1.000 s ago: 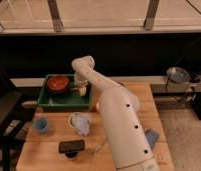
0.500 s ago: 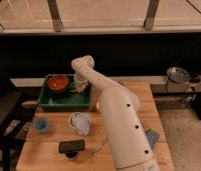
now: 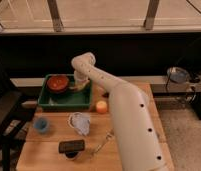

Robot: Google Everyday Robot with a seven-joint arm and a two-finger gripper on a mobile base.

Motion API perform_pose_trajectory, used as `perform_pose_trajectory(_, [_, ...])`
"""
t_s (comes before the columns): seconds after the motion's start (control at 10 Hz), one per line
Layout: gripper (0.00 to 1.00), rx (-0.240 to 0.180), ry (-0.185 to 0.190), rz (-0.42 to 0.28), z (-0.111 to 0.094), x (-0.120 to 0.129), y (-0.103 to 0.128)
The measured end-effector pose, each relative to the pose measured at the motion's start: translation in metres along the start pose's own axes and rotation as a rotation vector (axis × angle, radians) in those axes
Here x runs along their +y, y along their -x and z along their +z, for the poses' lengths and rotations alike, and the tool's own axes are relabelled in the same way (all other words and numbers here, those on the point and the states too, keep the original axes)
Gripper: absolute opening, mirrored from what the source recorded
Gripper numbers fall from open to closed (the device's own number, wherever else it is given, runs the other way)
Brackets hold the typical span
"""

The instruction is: Place pepper in tray

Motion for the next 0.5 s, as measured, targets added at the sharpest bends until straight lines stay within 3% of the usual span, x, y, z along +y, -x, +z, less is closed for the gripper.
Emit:
perform_pose_trajectory(0.3, [0.0,-0.012,-0.073,-0.006,-0.07,-0.015,0.013])
perform_pose_trajectory(0.5, [0.14,-0.007,-0.11,-0.013,-0.111,-0.02,0.023])
